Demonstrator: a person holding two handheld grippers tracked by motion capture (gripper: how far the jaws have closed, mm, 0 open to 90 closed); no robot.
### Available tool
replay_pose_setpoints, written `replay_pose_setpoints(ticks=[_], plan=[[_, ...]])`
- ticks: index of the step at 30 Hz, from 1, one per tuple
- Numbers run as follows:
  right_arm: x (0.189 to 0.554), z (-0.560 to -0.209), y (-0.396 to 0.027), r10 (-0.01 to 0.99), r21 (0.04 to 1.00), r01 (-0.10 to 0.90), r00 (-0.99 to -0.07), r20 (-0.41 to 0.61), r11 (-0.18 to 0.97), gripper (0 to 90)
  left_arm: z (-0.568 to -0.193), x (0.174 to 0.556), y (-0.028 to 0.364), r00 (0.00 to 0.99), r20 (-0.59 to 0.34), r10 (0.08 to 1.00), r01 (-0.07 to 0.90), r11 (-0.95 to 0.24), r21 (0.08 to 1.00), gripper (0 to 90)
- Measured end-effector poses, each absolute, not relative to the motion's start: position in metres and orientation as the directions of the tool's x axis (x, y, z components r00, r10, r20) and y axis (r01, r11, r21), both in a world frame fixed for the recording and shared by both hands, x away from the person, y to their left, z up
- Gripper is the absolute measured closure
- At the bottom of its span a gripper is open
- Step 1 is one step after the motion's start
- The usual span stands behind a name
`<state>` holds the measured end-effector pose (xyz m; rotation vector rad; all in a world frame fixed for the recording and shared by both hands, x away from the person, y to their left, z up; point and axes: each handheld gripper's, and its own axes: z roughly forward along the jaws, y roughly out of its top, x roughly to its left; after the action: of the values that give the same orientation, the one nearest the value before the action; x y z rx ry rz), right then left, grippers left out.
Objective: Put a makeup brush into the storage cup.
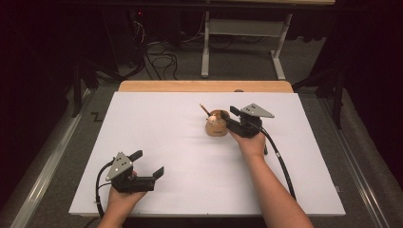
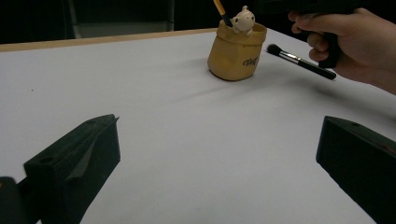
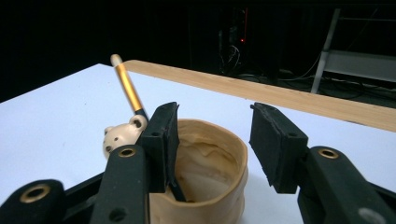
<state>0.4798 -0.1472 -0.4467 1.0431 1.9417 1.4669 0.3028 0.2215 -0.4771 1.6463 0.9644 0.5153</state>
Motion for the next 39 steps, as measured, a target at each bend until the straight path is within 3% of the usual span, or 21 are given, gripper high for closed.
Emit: replay_pose_setpoints(ticks=[20,31,39], plan=[[0.421,-0.455,-0.168,0.767,0.951,0.271,-0.639,0.06,0.151,48.0,-0.477,0.305,0.221,0.572,-0.141,0.808,0.327,-0.068,0.943,0.6],[0.391,-0.454,-0.183,0.739,0.953,0.264,-0.67,0.072,0.147,31.7,-0.478,0.307,0.221,0.57,-0.144,0.809,0.334,-0.068,0.94,0.6],[0.371,-0.458,-0.2,0.738,0.951,0.265,-0.672,0.065,0.158,14.7,-0.479,0.307,0.223,0.568,-0.147,0.81,0.337,-0.067,0.939,0.7]])
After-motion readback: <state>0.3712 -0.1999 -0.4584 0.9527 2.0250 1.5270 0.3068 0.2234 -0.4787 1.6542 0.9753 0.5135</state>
